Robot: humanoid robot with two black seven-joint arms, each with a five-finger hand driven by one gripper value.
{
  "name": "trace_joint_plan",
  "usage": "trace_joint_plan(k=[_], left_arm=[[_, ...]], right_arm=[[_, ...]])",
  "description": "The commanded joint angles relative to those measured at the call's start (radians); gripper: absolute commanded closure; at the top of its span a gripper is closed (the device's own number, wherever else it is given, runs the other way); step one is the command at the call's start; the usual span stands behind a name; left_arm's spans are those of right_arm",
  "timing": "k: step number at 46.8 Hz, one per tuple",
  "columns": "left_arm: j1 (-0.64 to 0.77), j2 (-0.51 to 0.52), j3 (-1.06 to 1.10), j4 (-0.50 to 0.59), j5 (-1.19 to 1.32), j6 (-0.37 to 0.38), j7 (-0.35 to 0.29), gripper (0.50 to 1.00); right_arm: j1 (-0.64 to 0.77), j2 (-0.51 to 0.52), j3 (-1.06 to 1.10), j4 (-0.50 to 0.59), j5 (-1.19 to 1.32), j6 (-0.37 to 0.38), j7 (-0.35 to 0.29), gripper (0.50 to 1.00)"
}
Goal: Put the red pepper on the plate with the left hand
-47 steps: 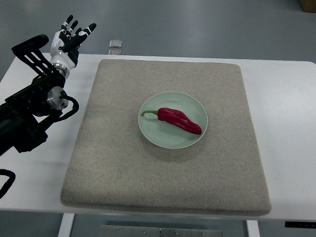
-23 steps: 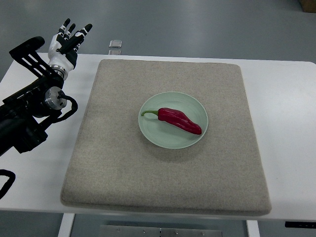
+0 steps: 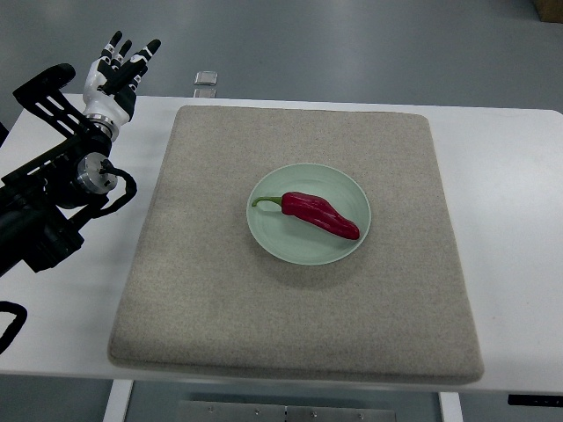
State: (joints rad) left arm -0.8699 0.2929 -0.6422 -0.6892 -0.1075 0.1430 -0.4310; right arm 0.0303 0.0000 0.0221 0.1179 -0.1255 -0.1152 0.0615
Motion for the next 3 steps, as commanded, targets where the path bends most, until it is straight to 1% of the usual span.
trace_joint_plan(k=[1,3], left_arm=[[0.0,0.0,-0.004,0.0,0.0,0.0,0.0,0.506],[0.0,0.0,-0.005,0.0,0.0,0.0,0.0,0.506]], right_arm=[[0.0,0.0,-0.001,0.0,-0.003,0.0,0.0,0.572],[0.0,0.0,0.001,0.0,-0.003,0.0,0.0,0.572]])
